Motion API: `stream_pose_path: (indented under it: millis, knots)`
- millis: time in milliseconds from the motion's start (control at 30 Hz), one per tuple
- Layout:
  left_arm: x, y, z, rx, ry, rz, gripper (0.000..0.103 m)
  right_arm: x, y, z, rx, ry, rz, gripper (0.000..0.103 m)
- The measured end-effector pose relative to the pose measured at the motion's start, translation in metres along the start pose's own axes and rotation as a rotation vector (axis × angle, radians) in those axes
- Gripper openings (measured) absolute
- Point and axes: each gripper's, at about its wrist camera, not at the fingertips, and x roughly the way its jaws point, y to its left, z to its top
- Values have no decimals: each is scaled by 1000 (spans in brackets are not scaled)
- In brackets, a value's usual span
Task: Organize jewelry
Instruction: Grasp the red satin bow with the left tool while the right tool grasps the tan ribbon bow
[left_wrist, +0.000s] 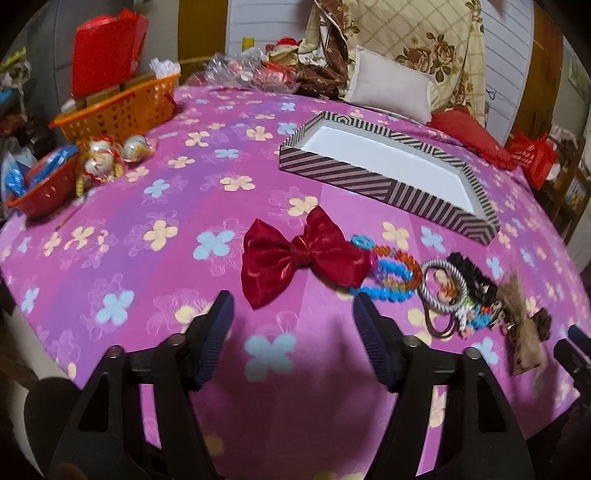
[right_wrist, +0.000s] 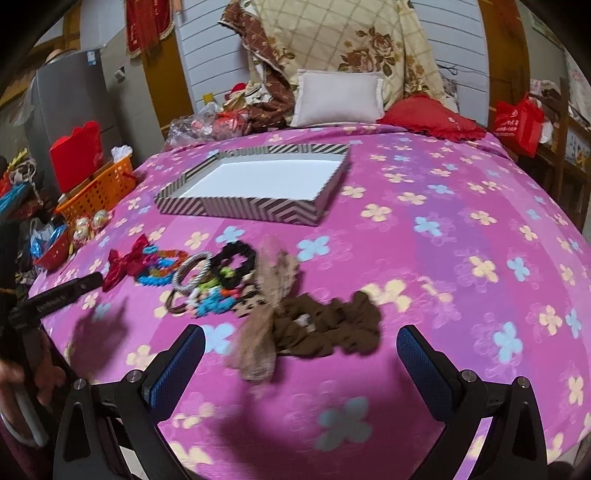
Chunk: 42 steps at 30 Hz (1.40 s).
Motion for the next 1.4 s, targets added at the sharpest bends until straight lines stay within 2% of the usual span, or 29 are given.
stream_pose_path:
  millis: [67, 200, 433, 667, 800, 900, 1067, 1167, 1233, 1267, 1300, 1333, 1367, 1400]
  knots:
    - [6, 8, 6, -10, 34, -39, 77, 1, -10, 1, 17, 2, 1, 103]
    - [21, 14, 17, 47, 83, -16, 77, 6, -20, -1, 37, 22, 16, 103]
    - [39, 12, 31, 149, 104, -14, 77, 20, -10, 3, -23, 57, 33, 103]
    - [55, 16, 42, 163, 123, -24, 78, 28, 0, 15, -59, 58, 58, 103]
    - [66, 12, 47, 203, 140, -38, 78, 45, 5, 14, -95, 88, 28, 103]
    - [70, 9, 47, 230, 152, -76, 78, 54, 4, 13, -110, 97, 10, 103]
    - [81, 5, 47, 255, 174, -90, 78, 72, -8, 11, -80, 142, 11, 103]
    - [82, 7, 46, 250, 170, -96, 78, 73, -6, 8, -112, 124, -2, 103]
    - [82, 6, 46, 251, 167, -99, 77, 74, -3, 7, -127, 113, -27, 98]
    - [80, 6, 45, 255, 160, -101, 67, 73, -3, 7, -131, 109, -38, 95]
    - [79, 6, 44, 263, 153, -95, 54, 72, -2, 6, -133, 103, -40, 87]
    - [77, 5, 42, 273, 151, -83, 50, 71, -2, 6, -134, 94, -39, 78]
    - [75, 4, 40, 281, 149, -83, 43, 69, -2, 6, -132, 86, -36, 73]
    - [73, 4, 39, 280, 150, -90, 35, 67, -2, 6, -131, 83, -32, 64]
